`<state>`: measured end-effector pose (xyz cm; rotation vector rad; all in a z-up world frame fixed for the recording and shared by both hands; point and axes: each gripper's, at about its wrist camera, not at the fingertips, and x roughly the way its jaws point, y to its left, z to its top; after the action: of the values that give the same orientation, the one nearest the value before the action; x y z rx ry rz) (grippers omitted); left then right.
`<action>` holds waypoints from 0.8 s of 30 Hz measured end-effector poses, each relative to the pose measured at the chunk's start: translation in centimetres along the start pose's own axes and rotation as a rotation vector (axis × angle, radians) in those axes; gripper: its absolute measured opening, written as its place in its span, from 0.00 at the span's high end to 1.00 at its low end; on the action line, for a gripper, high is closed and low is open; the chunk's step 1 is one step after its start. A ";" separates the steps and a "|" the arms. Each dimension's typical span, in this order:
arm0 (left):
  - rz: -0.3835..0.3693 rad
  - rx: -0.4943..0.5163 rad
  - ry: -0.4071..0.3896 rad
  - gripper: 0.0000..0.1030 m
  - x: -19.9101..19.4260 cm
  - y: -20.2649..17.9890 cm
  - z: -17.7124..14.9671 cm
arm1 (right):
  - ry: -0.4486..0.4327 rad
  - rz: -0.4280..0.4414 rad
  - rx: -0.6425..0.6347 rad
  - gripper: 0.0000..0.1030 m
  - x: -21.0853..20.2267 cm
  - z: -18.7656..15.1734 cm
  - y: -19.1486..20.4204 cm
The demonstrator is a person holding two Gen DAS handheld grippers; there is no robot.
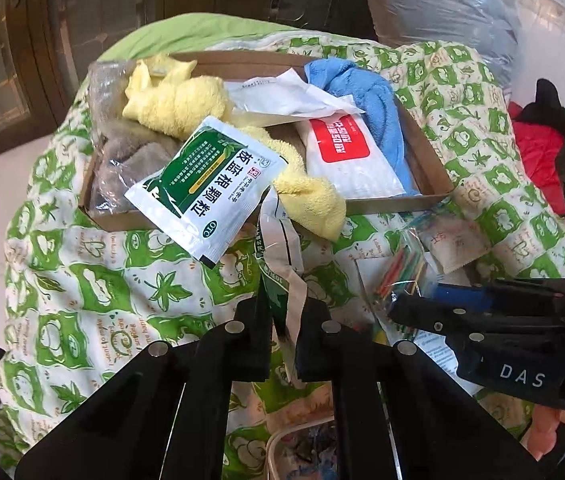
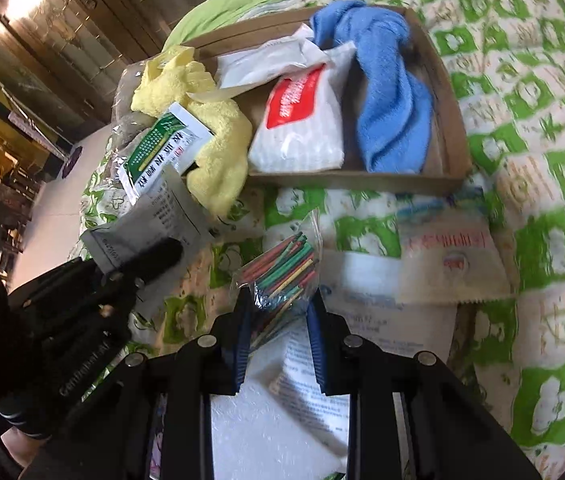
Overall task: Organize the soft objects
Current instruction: 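Carry the sachet and bag of coloured sticks over the tray with both tools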
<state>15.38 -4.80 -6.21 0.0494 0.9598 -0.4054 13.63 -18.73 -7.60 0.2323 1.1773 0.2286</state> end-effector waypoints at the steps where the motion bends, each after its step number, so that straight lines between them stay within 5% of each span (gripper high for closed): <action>1: -0.005 0.002 -0.003 0.93 -0.2 0.0 0.0 | 0.001 0.002 0.006 0.75 0.0 -0.1 -0.3; 24: 0.028 0.043 -0.045 0.94 -1.8 -1.2 -0.5 | -0.037 0.005 0.022 0.75 -1.7 -1.1 -1.8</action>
<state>13.60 -5.22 -4.88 0.0926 0.9046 -0.3999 12.11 -20.86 -7.02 0.2575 1.1436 0.2148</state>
